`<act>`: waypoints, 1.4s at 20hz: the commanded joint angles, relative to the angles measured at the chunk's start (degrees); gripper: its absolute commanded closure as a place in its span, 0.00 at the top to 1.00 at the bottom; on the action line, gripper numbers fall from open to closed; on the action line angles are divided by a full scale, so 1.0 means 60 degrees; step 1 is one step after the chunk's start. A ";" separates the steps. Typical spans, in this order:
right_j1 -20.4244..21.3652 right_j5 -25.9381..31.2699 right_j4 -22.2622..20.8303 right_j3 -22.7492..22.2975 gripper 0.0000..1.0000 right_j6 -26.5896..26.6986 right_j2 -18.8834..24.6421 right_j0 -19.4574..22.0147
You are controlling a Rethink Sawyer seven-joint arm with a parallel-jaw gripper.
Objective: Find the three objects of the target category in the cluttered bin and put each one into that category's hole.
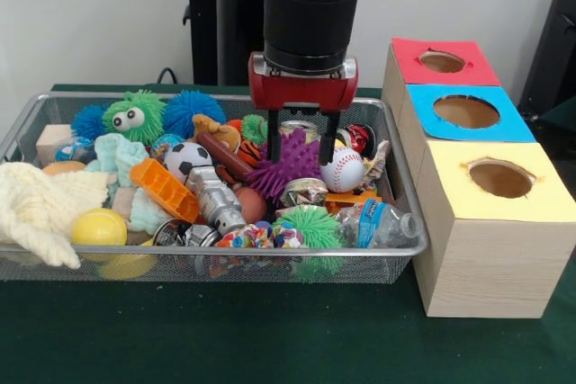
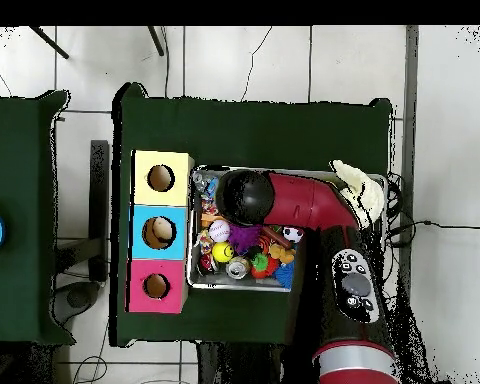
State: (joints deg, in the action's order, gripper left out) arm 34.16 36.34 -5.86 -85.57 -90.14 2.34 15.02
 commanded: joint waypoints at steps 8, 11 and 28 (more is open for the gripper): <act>-0.0343 0.0589 -0.0229 0.0495 1.00 -0.0316 0.0303 0.0603; -0.0366 0.0570 -0.0336 0.0559 1.00 -0.0303 0.0248 0.0619; -0.0914 -0.0264 -0.0732 0.0725 1.00 -0.0628 0.0115 0.0385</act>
State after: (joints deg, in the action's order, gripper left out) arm 33.17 36.34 -6.65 -82.96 -90.14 2.15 18.03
